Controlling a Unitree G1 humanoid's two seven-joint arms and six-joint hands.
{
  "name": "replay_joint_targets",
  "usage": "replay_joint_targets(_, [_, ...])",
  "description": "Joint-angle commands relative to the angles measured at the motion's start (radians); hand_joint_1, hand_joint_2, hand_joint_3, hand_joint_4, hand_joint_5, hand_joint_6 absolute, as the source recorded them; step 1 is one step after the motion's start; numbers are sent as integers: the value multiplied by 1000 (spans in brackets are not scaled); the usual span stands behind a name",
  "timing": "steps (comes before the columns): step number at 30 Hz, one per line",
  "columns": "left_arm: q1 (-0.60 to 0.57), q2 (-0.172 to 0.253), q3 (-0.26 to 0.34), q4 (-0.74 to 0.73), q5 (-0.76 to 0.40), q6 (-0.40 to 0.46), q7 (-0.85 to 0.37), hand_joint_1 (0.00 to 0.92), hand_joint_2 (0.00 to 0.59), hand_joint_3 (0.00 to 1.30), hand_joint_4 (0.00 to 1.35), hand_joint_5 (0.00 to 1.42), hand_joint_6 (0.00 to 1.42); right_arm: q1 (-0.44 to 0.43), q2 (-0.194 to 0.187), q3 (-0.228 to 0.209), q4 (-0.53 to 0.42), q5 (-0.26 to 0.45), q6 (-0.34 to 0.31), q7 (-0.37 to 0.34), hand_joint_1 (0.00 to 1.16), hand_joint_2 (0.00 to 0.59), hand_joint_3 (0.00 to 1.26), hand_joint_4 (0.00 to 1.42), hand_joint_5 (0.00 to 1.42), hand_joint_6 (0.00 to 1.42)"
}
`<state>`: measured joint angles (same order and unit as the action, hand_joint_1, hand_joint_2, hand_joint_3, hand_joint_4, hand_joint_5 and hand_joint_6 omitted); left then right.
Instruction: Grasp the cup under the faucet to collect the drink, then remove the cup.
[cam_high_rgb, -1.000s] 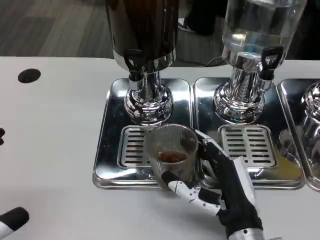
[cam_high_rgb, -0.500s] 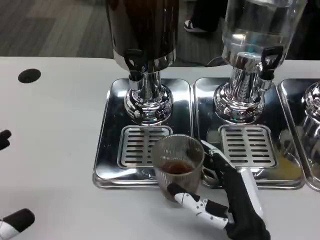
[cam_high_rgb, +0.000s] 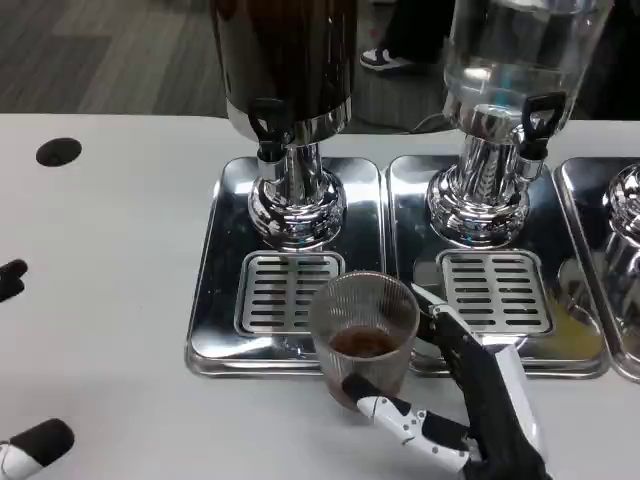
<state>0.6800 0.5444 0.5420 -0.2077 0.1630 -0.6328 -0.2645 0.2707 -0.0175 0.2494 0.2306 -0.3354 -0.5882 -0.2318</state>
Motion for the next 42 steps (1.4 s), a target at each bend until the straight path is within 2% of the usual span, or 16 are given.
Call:
replay_joint_targets(1, [13, -4, 12, -13, 0, 3, -6, 0, 6, 0, 0, 0, 0, 12, -4, -4, -35, 12, -61, -1, 830, 213, 277, 304, 261, 197])
replay_joint_targets(17, [21, -7, 13, -36, -1, 9, -6, 0, 6, 0, 0, 0, 0, 39, -6, -13, -11, 16, -101, 1, 830, 213, 281, 308, 261, 200])
replay_joint_targets(42, [28, -14, 20, -55, -9, 19, -8, 0, 6, 0, 0, 0, 0, 15, -2, -30, 122, 18, -150, -7, 830, 213, 285, 318, 274, 201])
